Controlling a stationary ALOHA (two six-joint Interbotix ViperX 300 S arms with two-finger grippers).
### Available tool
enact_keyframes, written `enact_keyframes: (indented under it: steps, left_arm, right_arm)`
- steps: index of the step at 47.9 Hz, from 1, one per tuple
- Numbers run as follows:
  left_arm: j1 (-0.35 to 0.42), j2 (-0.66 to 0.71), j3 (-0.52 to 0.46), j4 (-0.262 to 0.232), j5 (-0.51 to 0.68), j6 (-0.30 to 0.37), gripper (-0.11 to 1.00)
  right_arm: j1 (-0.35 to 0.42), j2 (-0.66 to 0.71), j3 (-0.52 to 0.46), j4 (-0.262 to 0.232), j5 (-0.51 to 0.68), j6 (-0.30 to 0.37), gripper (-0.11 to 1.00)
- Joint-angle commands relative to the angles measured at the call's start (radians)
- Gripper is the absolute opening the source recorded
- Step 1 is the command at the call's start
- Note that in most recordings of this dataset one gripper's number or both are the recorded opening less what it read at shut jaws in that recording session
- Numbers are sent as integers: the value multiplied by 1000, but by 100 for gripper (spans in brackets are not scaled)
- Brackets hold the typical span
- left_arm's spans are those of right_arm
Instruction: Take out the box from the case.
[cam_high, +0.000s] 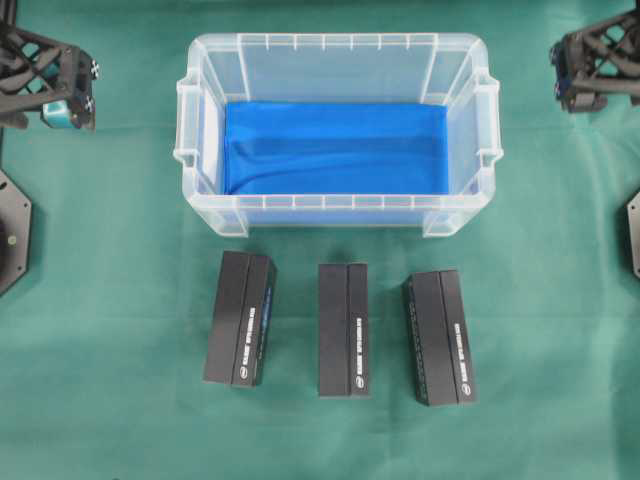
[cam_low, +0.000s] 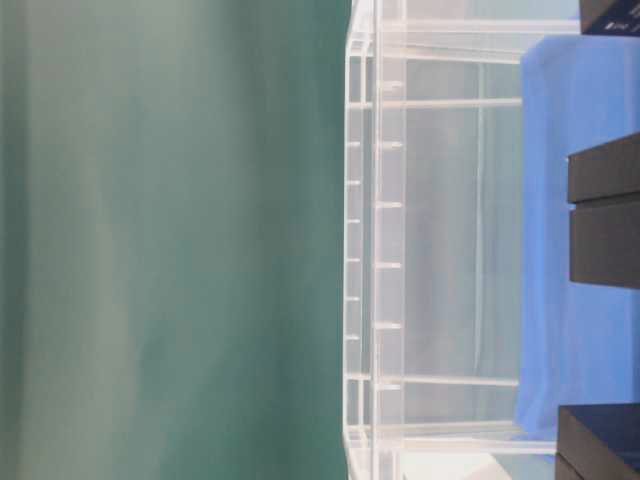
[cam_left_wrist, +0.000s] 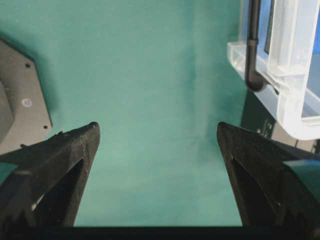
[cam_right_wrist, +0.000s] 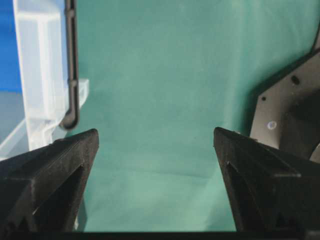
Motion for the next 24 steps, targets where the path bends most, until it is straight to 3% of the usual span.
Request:
enact_keyframes:
  steps: [1,24]
  left_arm:
    - [-2,-8,-28,0,0,0,96]
    - [-3,-8,-28,-2,0,0,96]
  right_arm:
    - [-5,-9,-11,3,-5,-6,91]
    - [-5,-9,-11,11,-5,-3,91]
